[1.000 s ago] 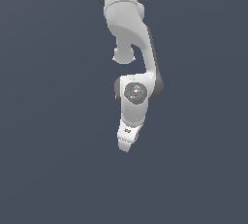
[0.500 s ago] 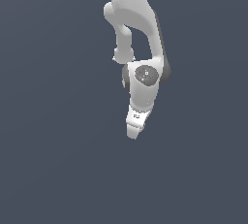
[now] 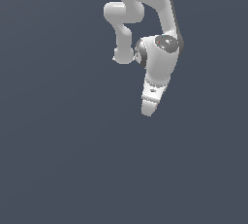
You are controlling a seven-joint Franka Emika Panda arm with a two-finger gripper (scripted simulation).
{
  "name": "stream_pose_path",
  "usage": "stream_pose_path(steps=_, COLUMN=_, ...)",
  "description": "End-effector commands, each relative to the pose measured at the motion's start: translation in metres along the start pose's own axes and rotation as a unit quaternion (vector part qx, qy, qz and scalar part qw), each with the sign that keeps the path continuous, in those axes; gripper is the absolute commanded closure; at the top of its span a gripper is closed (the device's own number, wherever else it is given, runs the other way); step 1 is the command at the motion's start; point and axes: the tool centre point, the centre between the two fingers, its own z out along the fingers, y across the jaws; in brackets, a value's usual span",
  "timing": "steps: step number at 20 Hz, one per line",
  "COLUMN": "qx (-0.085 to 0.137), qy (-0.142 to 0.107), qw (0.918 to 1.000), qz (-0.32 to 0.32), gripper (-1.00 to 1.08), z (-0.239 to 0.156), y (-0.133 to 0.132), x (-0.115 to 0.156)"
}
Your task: Pick up the object and move it to a goal position.
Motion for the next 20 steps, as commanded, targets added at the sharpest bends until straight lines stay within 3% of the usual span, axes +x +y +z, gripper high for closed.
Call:
stream_pose_path(steps=1, qx=-0.001, qy=-0.001, qw=1.0000, qz=0.000, gripper=1.08, z=-0.015, y=-0.022, x=0.007)
stream_pose_path(steps=11, qx=0.000, qy=0.000, qw=1.0000, qz=0.000, gripper=1.08, z=-0.065, y=-0.087, x=0.032)
stream_pose_path(steps=20, qx=0.000, qy=0.001, qw=1.0000, qz=0.000, gripper=1.08, z=-0.081, y=-0.106, x=0.040)
